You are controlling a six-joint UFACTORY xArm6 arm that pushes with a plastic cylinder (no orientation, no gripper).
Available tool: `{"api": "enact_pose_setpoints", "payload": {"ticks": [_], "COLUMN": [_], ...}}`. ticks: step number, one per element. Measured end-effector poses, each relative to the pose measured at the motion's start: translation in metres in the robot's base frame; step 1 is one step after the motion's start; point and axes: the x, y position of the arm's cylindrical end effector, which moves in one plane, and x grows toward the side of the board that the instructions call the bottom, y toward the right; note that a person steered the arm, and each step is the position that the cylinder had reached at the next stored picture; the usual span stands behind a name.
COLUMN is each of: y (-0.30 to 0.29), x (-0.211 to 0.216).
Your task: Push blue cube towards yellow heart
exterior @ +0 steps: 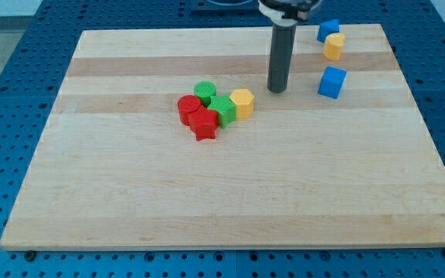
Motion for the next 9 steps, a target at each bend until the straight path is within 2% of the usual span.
{"api": "enact_pose_setpoints", "payload": {"ticks": [5,9], "y": [0.125,0.159], "x": [0.0,-0.024]}}
